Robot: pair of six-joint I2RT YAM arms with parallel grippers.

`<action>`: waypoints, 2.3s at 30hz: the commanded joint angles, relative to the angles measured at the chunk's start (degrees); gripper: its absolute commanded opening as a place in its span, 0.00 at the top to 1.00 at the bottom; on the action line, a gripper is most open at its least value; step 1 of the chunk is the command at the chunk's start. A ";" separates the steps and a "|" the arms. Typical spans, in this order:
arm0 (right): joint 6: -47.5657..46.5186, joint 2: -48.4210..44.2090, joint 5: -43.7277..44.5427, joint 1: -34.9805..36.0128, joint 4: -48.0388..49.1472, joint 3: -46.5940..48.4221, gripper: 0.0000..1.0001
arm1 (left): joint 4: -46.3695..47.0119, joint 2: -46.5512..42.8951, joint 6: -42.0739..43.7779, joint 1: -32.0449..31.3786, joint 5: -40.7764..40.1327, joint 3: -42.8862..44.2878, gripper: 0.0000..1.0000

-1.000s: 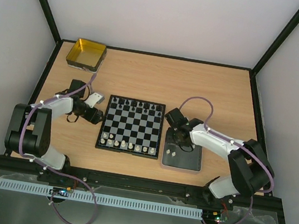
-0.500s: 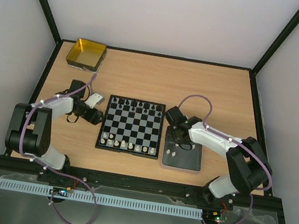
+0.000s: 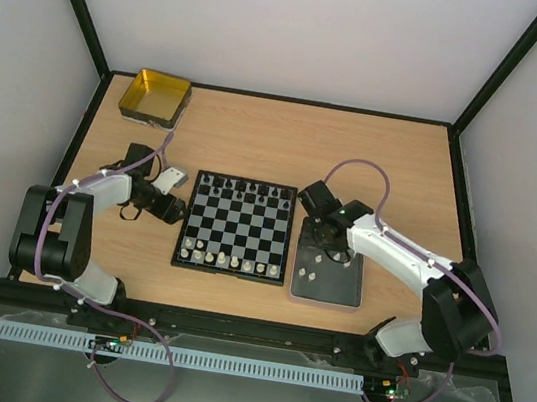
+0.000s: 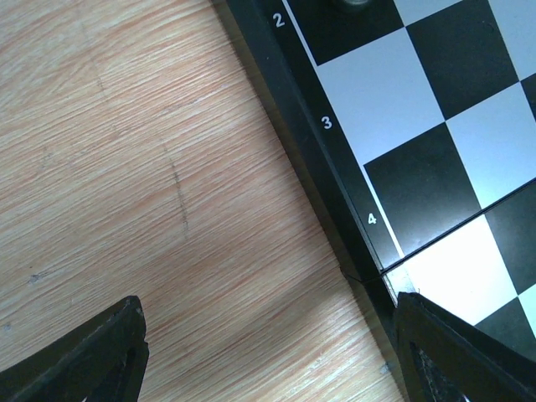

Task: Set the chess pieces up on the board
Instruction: Pick up the chess piece from the storage box, then place the chess piece on the chessboard.

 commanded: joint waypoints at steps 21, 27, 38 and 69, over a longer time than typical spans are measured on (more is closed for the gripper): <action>2.61 17.89 2.73 19.32 -14.14 35.58 0.98 | -0.27 0.56 -0.42 1.26 -0.63 0.26 0.19; 2.42 24.73 1.57 21.82 -12.61 41.30 0.98 | -0.10 0.69 -0.72 1.63 -1.04 0.27 0.18; 2.42 32.60 0.31 23.74 -10.53 45.84 0.98 | 0.15 0.69 -0.86 1.89 -1.27 0.42 0.17; 1.84 39.86 -2.29 25.64 -10.85 48.80 0.98 | 0.13 0.46 -0.73 2.27 -0.82 0.41 0.17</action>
